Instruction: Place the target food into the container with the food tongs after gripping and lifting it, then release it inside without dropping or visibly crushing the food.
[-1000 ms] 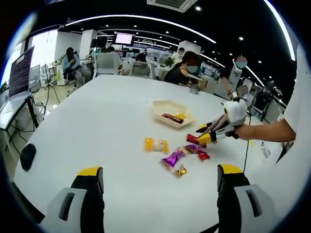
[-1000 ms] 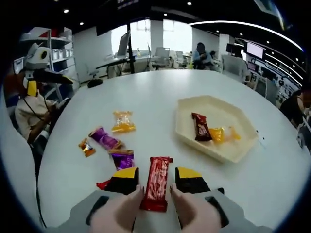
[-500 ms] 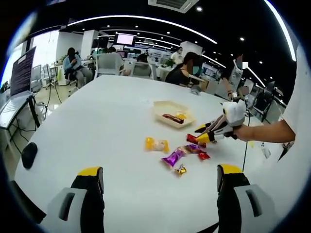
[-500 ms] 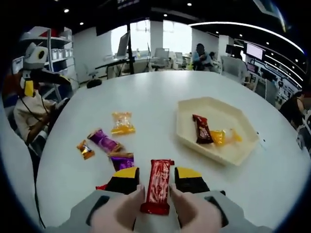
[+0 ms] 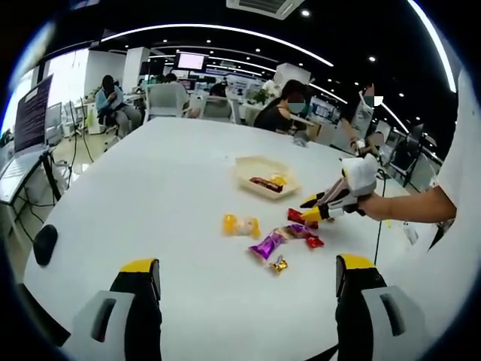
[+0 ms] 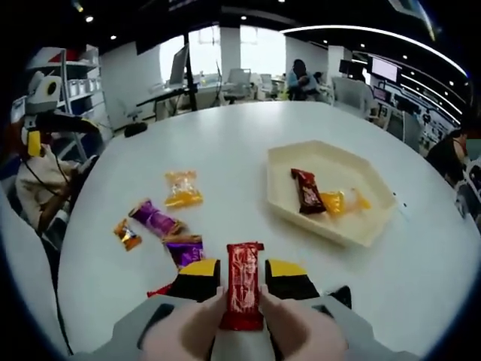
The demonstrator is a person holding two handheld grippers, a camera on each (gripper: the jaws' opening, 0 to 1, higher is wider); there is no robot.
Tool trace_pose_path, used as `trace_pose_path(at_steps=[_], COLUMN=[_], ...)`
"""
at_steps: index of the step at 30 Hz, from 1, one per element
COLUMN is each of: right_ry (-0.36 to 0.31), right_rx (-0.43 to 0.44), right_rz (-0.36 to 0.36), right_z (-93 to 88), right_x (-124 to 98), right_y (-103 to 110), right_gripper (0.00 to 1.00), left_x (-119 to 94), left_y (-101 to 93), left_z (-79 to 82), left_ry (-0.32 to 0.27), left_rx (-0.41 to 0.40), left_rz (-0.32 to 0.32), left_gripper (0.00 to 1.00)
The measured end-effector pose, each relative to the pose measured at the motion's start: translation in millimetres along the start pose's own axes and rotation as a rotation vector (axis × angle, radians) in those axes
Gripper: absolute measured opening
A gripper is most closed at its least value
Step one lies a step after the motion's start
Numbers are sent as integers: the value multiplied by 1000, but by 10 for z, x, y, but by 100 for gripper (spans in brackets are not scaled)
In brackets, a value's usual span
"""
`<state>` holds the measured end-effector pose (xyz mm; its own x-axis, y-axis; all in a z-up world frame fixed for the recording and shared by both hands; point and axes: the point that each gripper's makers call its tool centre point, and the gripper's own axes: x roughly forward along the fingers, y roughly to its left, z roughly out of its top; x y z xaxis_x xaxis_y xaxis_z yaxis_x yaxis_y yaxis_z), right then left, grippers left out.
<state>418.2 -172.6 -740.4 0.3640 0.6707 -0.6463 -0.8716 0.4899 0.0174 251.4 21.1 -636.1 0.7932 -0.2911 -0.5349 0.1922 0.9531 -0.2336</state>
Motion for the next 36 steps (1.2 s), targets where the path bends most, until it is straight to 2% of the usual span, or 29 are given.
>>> trace_pose_path(at_steps=[9, 13, 16, 19, 24, 30, 32, 36], right_ry=[-6, -67, -97, -131, -139, -152, -170, -201], right_rx=[29, 186, 265, 365, 405, 466, 509, 540], right_rz=[-26, -69, -83, -123, -178, -247, -285, -351], right_z=[28, 96, 155, 194, 221, 259, 306, 417], right_x=[-29, -163, -274, -433, -602, -740, -820, -969], right_y=[-51, -155, -180, -203, -170, -107, -67, 24], right_gripper=[23, 23, 23, 22, 23, 23, 23, 23], left_x=[-8, 41, 77, 217, 355, 397, 402, 440], left_y=[8, -9, -33, -107, -113, 6, 39, 134], left_z=[30, 15, 19, 85, 250, 351, 360, 406], left_ry=[-3, 0, 1, 3, 1, -11, -9, -15], left_rx=[5, 9, 9, 32, 73, 90, 101, 103], left_rz=[-4, -25, -42, -112, -192, -254, -272, -313], left_gripper=[97, 97, 97, 97, 97, 97, 97, 96])
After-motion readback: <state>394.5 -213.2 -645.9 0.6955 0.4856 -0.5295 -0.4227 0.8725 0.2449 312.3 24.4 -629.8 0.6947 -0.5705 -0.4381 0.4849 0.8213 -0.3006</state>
